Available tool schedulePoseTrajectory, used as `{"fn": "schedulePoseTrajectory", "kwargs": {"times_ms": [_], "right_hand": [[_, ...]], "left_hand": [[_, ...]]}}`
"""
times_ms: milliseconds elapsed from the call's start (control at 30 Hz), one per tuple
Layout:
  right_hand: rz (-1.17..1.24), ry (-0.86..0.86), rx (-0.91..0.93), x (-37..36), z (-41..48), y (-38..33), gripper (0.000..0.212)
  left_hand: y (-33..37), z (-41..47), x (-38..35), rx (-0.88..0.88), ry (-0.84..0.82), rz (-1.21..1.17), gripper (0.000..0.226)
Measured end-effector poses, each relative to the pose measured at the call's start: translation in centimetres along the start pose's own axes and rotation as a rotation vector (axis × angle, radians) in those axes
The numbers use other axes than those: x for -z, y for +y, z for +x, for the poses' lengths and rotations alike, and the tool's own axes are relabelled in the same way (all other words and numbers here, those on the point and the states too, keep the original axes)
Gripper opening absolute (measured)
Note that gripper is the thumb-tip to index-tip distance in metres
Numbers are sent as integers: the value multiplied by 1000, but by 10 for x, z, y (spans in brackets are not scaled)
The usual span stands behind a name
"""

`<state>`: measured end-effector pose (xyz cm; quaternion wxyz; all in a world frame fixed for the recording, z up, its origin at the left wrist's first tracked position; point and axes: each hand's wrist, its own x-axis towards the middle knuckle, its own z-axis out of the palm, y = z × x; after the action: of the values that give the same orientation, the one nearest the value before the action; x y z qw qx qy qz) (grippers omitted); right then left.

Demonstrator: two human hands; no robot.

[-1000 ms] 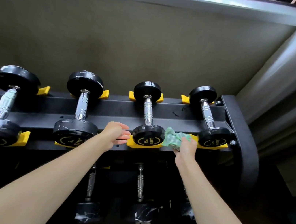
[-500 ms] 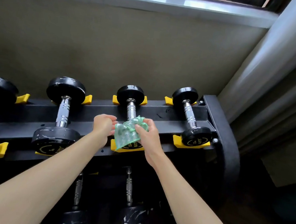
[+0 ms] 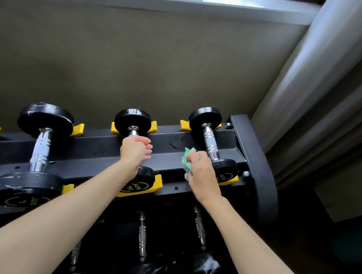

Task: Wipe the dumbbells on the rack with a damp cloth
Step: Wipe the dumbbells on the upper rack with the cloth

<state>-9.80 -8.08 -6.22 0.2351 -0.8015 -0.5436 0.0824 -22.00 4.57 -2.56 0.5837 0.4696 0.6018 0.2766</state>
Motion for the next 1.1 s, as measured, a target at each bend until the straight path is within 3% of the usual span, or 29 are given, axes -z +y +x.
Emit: {"fn": "schedulePoseTrajectory", "kwargs": {"times_ms": [100, 267, 367, 533, 700, 900, 1100], "right_hand": [[-9, 80, 17, 8, 7, 11, 26], [94, 298, -109, 29, 11, 33, 22], [228, 379, -291, 43, 8, 49, 16], [351, 431, -728, 65, 6, 80, 28], [411, 548, -800, 84, 17, 81, 27], [535, 457, -708, 81, 55, 43, 30], [640, 172, -615, 42, 97, 8, 38]], "left_hand": [[4, 2, -11, -20, -9, 38, 36], [3, -1, -24, -18, -22, 77, 38], [3, -3, -27, -13, -26, 85, 38], [1, -2, -24, 18, -14, 91, 38], [-2, 7, -15, 49, 41, 80, 35], [5, 11, 0, 49, 83, 33, 36], [11, 24, 35, 80, 187, -8, 33]]}}
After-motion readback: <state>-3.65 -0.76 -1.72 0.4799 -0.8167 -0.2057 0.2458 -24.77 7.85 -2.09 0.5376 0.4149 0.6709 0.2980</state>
